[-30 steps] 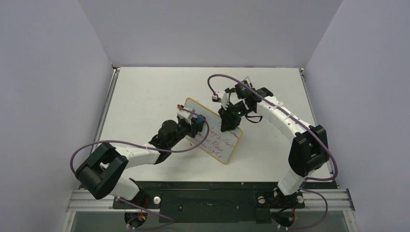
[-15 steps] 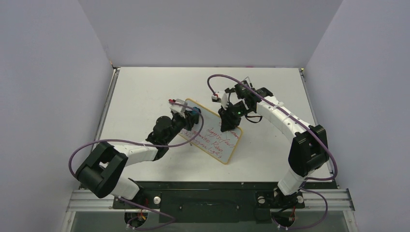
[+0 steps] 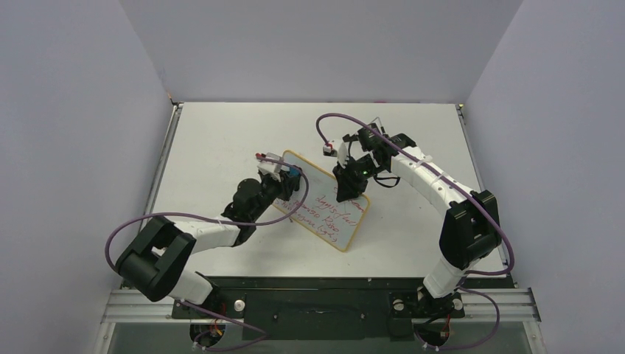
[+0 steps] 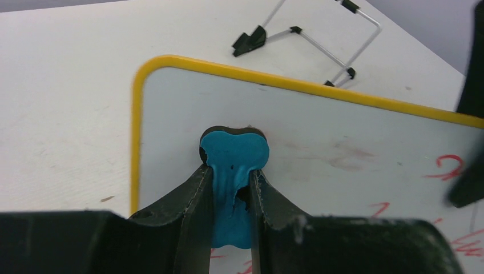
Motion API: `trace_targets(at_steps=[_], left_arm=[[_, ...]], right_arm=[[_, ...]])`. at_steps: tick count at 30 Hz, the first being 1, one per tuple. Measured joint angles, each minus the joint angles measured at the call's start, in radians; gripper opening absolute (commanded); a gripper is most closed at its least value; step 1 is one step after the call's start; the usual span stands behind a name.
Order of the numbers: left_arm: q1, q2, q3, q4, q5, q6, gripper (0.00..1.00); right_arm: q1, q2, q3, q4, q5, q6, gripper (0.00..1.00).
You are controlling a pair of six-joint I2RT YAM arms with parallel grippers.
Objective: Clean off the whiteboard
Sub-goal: Erase the whiteboard at the center of the board.
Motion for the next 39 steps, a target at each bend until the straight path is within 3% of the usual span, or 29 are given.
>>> trace_targets(at_steps=[10, 15, 23, 27, 32, 39], left_arm=[[-0.257, 0.028, 0.108, -0.026, 0.025, 0.055, 0.00], [-0.250, 0.031, 0.109, -0.025, 0.027, 0.058, 0.00], [-0.066, -0.027, -0.003, -0.032, 0.014, 0.048, 0.00], [-0.052, -0.048, -0.050, -0.052, 0.008, 0.060, 0.00], [-0.107, -0.055, -0.082, -0.063, -0.029, 0.073, 0.00], [-0.306, -0.032, -0.092, -0.067, -0.084, 0.088, 0.00]], right_arm=[[-0.001, 0.004, 0.000, 0.001, 0.003, 0.006, 0.00], [-0.001, 0.008, 0.000, 0.006, 0.002, 0.007, 0.00], [0.000, 0.008, 0.000, 0.004, -0.003, 0.004, 0.00], [0.003, 0.008, 0.000, 0.004, -0.009, -0.001, 0.00], [0.005, 0.008, 0.000, 0.000, -0.010, -0.001, 0.00], [0.010, 0.008, 0.000, 0.000, -0.012, -0.006, 0.00]])
